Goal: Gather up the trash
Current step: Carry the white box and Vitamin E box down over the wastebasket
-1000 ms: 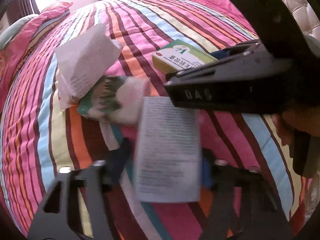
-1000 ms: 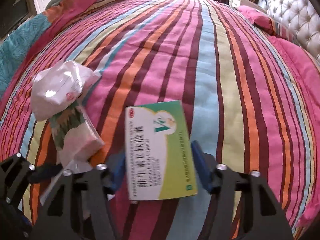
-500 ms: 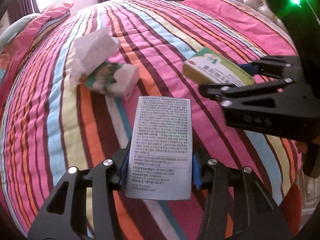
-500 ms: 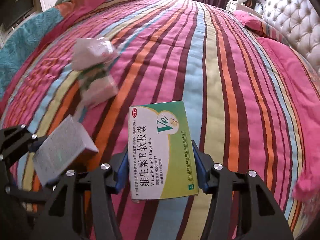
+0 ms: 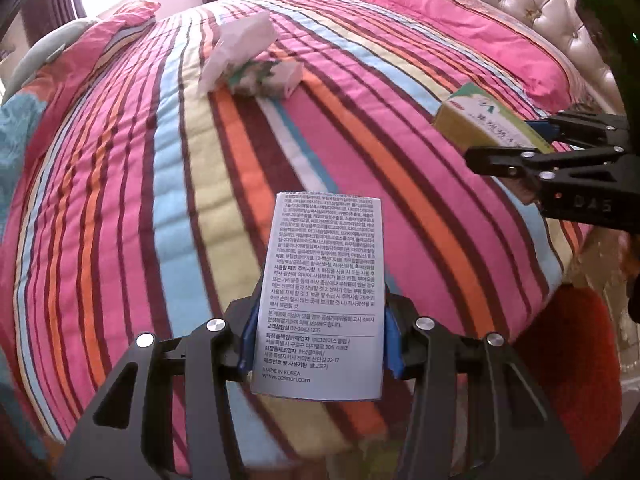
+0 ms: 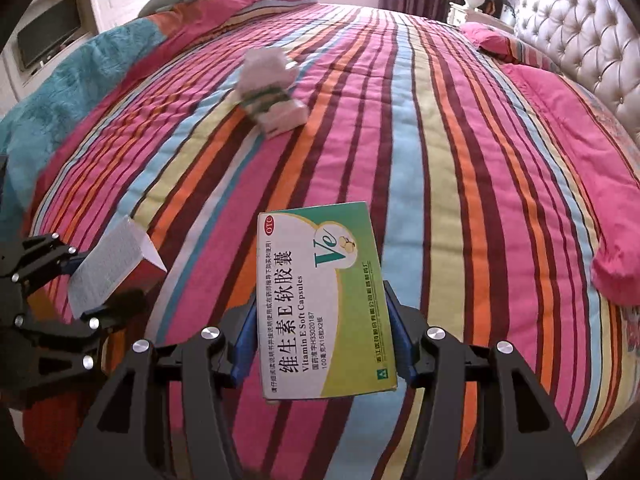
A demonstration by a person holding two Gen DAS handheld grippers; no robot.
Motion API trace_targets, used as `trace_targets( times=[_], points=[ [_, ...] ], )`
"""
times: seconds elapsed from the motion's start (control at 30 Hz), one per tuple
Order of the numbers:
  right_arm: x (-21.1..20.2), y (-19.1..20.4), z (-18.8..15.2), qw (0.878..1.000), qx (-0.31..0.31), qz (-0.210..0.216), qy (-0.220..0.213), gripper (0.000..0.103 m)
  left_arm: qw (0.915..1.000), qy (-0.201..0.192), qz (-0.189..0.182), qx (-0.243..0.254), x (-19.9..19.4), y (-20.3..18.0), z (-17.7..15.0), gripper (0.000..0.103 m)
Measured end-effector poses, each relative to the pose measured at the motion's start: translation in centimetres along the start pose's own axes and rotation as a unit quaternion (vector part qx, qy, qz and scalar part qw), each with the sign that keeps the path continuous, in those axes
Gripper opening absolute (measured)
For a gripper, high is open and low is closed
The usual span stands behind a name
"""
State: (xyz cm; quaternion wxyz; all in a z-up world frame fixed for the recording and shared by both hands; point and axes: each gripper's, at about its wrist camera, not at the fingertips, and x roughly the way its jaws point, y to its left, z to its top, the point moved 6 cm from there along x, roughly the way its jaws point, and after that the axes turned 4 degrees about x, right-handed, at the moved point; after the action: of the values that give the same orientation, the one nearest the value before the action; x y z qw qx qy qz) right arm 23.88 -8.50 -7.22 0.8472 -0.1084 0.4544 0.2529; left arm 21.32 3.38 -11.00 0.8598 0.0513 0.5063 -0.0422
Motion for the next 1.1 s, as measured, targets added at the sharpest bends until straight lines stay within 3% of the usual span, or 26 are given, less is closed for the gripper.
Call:
trace_targets(
  times=[0.47,0.87,1.1],
  points=[
    [-4.5,2.8,-6.6,1.000,0.009,0.021,-0.011,0.053,0.9994,-0.022,-0.023,0.014,-5.2,-2.9,-7.4,0.048],
    [-5.4,6.6,-12.4,0.999,-0.002,0.039,0.011,0.053,0.9985,0.009,-0.054,0.001,-4.9,-5.0,-13.4,0.048],
    [-3.6,7.9,-16.9,0.998,0.002,0.030,0.063,0.052,0.9958,0.039,-0.079,-0.023,-3.8,-6.3,-16.0,0.048]
  ],
)
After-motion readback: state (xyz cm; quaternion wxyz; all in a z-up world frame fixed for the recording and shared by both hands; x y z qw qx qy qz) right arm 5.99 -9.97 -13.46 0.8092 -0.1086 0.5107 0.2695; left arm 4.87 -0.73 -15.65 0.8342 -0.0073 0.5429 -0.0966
